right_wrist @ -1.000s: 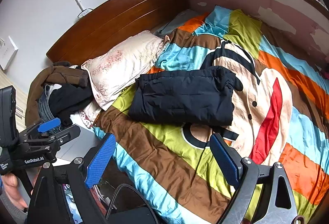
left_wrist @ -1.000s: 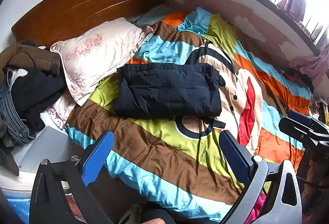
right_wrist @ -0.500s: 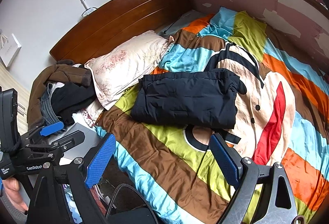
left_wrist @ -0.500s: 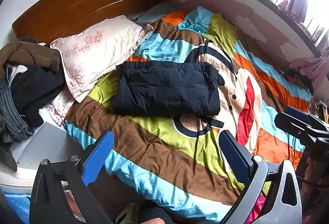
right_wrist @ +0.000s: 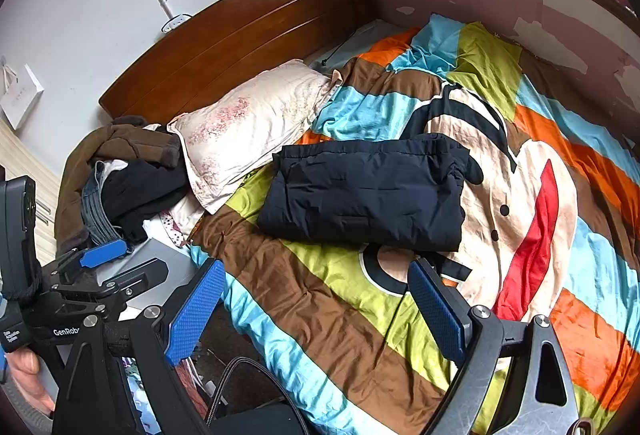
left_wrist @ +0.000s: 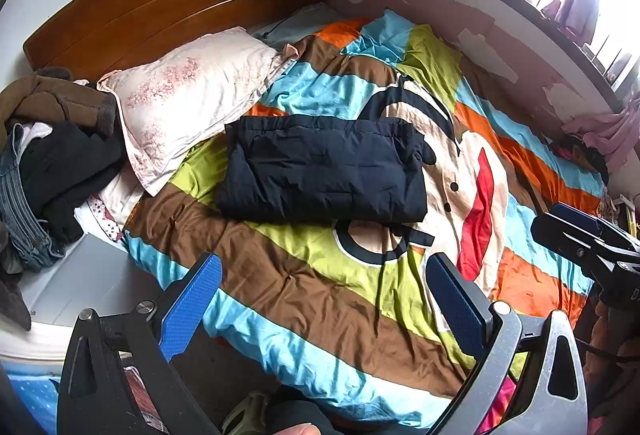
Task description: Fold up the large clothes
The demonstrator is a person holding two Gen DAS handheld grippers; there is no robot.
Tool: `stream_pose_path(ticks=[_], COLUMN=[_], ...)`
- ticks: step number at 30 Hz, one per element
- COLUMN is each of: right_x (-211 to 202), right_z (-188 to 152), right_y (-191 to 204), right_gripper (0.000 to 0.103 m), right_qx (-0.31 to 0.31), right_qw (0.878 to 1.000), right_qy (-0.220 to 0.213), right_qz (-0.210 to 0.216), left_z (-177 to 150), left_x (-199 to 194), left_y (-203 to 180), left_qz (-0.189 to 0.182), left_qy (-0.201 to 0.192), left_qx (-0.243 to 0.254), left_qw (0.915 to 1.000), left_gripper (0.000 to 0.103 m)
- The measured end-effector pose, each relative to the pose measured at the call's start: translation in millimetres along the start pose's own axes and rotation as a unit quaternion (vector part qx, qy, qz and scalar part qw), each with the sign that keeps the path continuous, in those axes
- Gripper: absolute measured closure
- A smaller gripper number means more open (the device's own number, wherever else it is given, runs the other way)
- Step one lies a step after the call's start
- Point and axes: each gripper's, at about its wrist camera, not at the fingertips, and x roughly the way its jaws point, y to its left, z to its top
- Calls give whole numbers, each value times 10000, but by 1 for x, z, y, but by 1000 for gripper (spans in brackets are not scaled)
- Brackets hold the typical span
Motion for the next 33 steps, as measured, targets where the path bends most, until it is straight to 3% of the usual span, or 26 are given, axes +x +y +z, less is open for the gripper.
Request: stream_pose_path(ticks=[21, 33], right_x=[1, 0], right_z=[-1, 0], right_y=[4, 6], right_gripper=[10, 10], right_qx=[-11, 7], right_qw=[10000, 10000], right_qy=[-6, -11], right_qz=[1, 8], left_z=[3, -10], left_x=[0, -13], left_y=[3, -14], left_qz=[-11, -240], left_qy=[0, -56], left_qx=[33, -192], left_qw=[10000, 9995], left_gripper=[3, 2])
